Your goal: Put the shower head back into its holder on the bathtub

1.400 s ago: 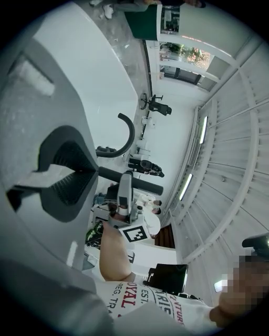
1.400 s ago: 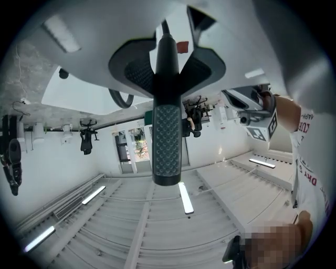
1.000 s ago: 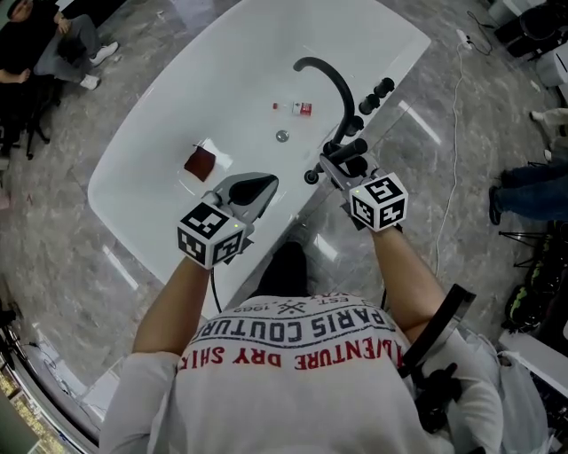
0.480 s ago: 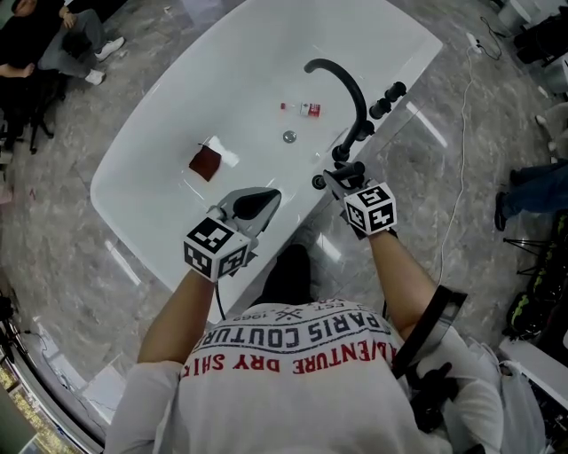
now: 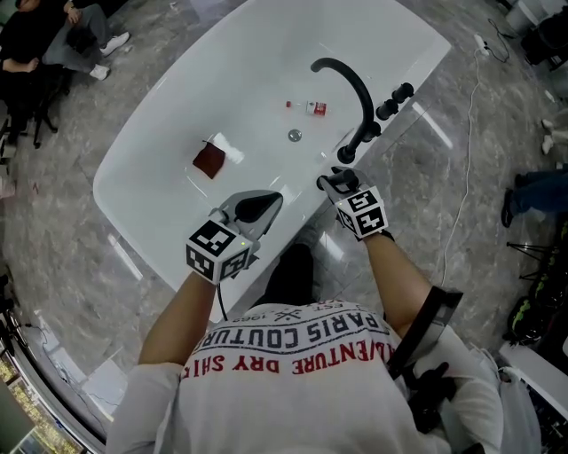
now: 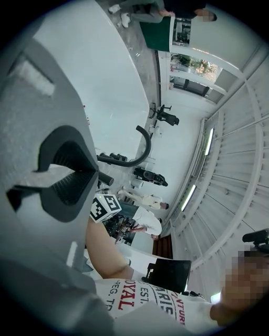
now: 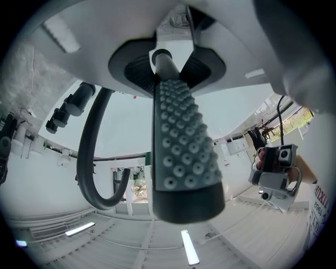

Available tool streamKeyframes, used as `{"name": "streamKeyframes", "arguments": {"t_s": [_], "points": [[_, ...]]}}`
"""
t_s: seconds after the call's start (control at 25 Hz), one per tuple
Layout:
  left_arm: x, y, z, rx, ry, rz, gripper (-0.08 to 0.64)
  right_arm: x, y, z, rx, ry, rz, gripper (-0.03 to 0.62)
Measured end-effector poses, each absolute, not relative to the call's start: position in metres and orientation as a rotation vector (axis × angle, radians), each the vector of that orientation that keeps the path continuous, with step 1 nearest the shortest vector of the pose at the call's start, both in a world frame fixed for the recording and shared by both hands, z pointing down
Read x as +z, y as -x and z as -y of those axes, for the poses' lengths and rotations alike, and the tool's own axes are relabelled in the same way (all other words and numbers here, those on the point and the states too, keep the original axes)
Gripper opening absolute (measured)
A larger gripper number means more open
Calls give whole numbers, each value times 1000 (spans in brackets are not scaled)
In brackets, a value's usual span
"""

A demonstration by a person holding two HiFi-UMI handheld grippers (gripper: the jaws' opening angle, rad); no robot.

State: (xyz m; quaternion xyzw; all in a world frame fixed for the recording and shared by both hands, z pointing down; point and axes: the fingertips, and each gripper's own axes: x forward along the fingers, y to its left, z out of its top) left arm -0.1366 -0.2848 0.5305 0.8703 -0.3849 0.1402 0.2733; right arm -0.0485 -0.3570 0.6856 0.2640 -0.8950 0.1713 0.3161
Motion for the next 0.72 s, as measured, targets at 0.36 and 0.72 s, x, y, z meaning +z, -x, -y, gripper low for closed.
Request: {"name": "streamKeyframes", "arguments": {"t_s": [0.36, 0.72], "points": [[537, 141, 286, 389, -2323, 1040, 5, 706, 53, 359, 457, -676, 2323, 133], [546, 136, 287, 420, -2331, 1020, 5, 715, 61, 354, 523, -628, 2321, 148]]}}
